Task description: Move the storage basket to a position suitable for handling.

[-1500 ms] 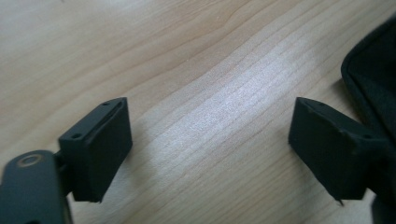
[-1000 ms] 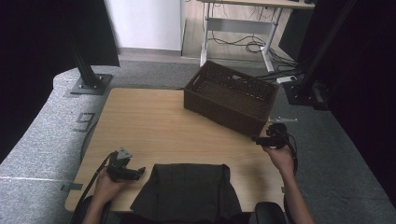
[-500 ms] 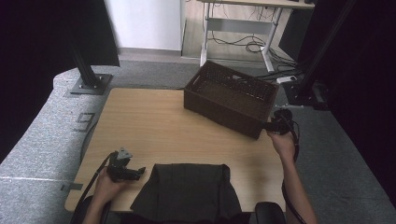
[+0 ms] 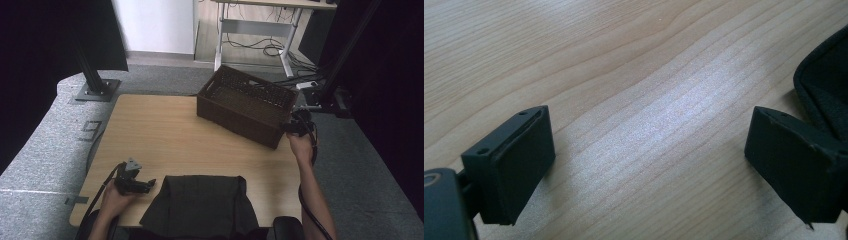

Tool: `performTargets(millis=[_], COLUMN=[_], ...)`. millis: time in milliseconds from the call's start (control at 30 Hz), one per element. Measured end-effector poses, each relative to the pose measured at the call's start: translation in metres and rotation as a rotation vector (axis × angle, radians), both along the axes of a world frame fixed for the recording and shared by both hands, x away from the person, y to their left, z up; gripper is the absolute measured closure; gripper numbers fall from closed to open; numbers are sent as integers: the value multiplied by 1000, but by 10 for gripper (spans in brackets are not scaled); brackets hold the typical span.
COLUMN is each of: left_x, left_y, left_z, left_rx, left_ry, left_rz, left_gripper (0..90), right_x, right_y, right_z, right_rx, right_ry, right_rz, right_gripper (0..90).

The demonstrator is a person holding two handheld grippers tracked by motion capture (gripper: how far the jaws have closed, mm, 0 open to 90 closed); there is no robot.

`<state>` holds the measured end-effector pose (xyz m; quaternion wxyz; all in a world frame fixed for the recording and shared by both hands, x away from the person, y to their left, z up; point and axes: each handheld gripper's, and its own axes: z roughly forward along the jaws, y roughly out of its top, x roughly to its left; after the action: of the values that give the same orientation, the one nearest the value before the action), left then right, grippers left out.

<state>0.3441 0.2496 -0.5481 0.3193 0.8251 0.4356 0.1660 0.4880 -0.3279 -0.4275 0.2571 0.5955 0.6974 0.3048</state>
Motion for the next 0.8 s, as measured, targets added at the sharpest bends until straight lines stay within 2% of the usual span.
performTargets(millis=[167,333,367,667,800], left_x=[0,0,0,0,0], left_y=[0,0,0,0,0], left_z=[0,0,0,0,0], left_rx=[0,0,0,0,0], left_ry=[0,0,0,0,0], left_rz=[0,0,0,1,1], left_gripper=[57,57,57,57,57], right_x=[7,12,14,10,6], right_y=[-3,-3,-1,2,5], right_z=[-7,-14,-15,-18,-18], right_rx=[-12,3,17,2,-22], right_ry=[18,35,48,50,46], right_rz=[-29,-27,-19,-28,-23], right_gripper=[481,511,566,591,591])
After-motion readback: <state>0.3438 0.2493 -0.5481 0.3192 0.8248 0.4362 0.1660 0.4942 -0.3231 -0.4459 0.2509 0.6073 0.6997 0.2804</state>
